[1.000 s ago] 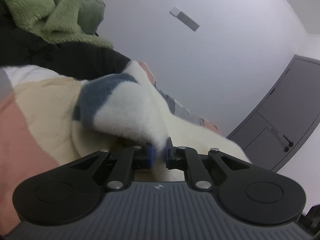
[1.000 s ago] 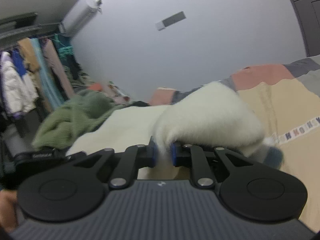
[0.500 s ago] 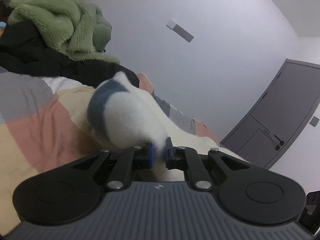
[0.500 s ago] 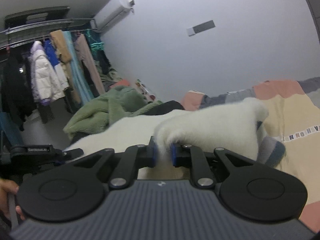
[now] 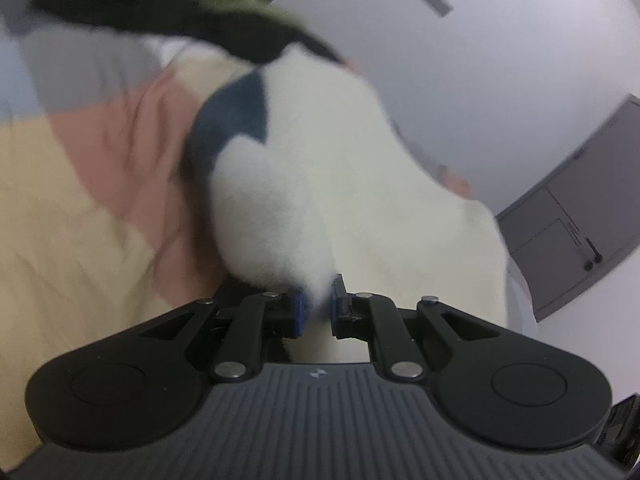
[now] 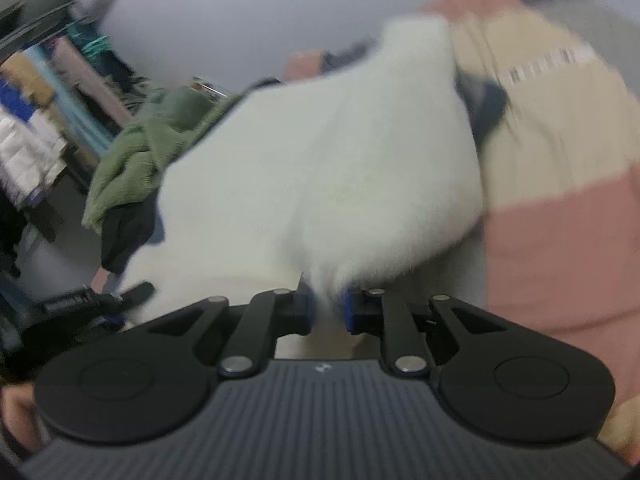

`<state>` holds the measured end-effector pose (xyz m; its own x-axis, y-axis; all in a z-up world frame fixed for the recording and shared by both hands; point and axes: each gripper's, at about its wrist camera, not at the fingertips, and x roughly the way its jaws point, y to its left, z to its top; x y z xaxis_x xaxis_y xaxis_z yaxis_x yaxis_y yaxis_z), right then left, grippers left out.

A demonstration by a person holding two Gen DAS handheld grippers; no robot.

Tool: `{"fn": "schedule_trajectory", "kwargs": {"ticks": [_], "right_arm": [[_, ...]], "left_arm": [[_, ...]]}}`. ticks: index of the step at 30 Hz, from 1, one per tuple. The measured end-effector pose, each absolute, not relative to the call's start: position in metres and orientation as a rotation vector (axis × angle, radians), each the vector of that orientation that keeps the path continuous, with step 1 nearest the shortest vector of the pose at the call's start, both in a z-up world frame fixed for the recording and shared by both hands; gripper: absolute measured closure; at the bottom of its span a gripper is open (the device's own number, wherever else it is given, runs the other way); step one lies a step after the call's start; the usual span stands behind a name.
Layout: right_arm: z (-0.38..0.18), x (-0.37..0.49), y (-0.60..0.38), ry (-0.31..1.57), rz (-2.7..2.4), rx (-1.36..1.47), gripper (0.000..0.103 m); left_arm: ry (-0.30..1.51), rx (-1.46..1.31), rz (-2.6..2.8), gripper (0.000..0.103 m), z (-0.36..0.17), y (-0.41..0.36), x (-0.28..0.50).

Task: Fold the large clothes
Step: 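Lift the sweater with both grippers and shake it out in the air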

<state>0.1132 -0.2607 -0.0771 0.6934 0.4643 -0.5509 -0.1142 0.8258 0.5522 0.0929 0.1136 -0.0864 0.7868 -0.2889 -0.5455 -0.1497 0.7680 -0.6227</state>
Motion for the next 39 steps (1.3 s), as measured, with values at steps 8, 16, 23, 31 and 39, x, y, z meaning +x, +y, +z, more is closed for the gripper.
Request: {"fn": "schedule_trajectory", "kwargs": {"ticks": [8,16,23,31,39], "right_arm": [[-0.088,0.117,-0.252,0.804,0.314,0.54,0.07],[-0.114,0.115,-0.268,0.888,0.243,0.727,0.025],[-0.124,0.128,-0.261,0.877,0.308,0.76,0.029],[-0.109,0.128,-0.273,0.761,0.342,0.798,0.079],[-0.034,0.075,-0.292,0.379,0.42,0.653,0.085]], "left_arm": [[0.751,-0.777,-0.075,0.03,-0.1,0.123,0.098],[0.856,-0.878,-0.055,0.019,-0.121,0.129,0.092],[0.809,-1.004,-0.09,0.02,-0.132,0.137,0.098],[0.658,-1.074,-0.225,0.09,-0.112,0.156,0.099],[0.396,-1.043,-0.517,0.091,-0.043,0.162,0.037]]}}
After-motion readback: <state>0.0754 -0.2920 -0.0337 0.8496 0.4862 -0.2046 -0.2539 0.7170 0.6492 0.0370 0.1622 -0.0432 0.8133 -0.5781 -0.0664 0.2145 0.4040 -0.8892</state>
